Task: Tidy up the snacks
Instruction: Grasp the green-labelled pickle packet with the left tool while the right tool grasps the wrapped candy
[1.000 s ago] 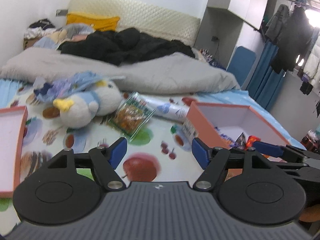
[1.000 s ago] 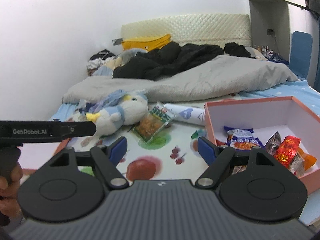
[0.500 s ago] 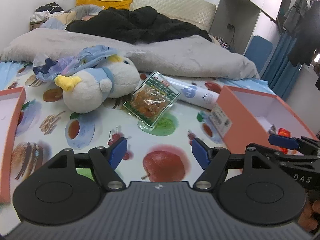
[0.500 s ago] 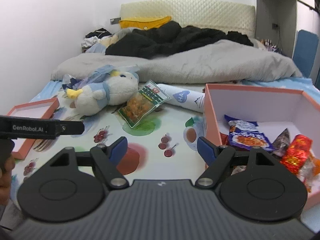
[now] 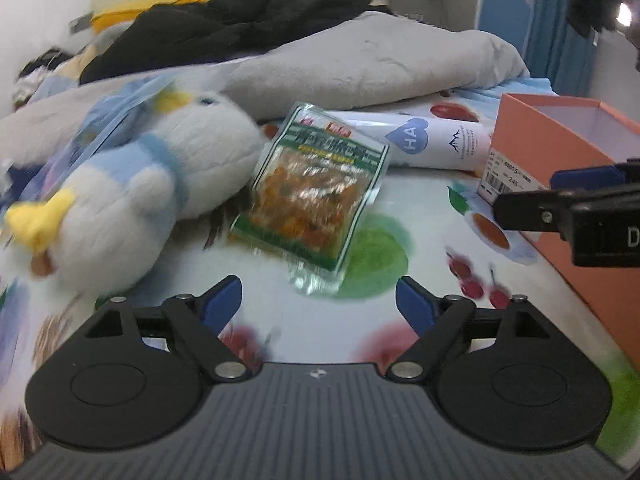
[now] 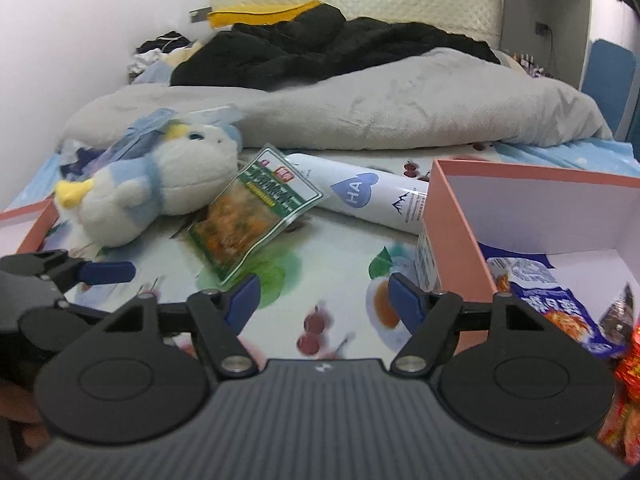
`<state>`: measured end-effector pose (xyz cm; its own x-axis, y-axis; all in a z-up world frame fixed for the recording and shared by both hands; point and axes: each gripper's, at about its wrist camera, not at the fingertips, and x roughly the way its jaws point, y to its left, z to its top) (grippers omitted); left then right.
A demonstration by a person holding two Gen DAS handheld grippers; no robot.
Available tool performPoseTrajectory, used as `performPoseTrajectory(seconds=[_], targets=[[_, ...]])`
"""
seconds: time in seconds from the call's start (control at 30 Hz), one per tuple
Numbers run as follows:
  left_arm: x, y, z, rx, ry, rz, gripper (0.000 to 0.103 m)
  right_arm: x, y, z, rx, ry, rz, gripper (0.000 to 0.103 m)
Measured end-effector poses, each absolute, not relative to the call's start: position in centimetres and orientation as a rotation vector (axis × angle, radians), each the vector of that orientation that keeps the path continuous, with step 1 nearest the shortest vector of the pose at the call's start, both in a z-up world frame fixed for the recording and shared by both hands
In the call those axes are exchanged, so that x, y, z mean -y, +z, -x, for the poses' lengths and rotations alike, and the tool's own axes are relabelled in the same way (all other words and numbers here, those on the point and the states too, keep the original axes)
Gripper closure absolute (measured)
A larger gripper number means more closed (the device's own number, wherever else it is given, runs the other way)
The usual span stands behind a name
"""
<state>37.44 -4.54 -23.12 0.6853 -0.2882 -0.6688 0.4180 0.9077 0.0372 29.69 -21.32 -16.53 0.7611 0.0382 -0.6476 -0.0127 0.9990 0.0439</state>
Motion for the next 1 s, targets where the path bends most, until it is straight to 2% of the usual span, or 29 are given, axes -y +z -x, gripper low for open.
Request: performPoseTrajectory(seconds=[0.17, 0.47, 0.8, 0.83, 0.93, 1.0], targets=[[6.5, -24.4, -40.8, -0.653, -0.407, -0.32, 0.015, 21.7, -17.4, -32.1, -0.721, 0.019, -0.084, 0.031], [8.2, -26.7, -44.5, -0.641, -0.377, -0.353, 0.016, 22.0, -18.4, -36.0, -0.743, 0.007, -0.172, 0.032], [6.4, -26.2, -44.8, -0.629, -0.325, -0.225, 0.043, 21.6, -19.4, -38.4, -0.76, 0.003, -0.21, 0.032], [6.1, -26.0, -44.8, -0.626, -0.321, -0.198, 0.051, 21.5, -19.4, -38.5, -0.759, 0.005, -0.21, 0.032], [5.2, -25.5, -44.6, -0.619, -0.311, -0.111, 0.059, 21.2, -19.5, -39.0, -0.76, 0.003, -0.204, 0.032], [4.6, -25.1, -44.2, -0.613, -0.303, -0.058, 0.071, 21.1, -19.6, -39.2, -0.769, 0.008, -0.21, 0.032]])
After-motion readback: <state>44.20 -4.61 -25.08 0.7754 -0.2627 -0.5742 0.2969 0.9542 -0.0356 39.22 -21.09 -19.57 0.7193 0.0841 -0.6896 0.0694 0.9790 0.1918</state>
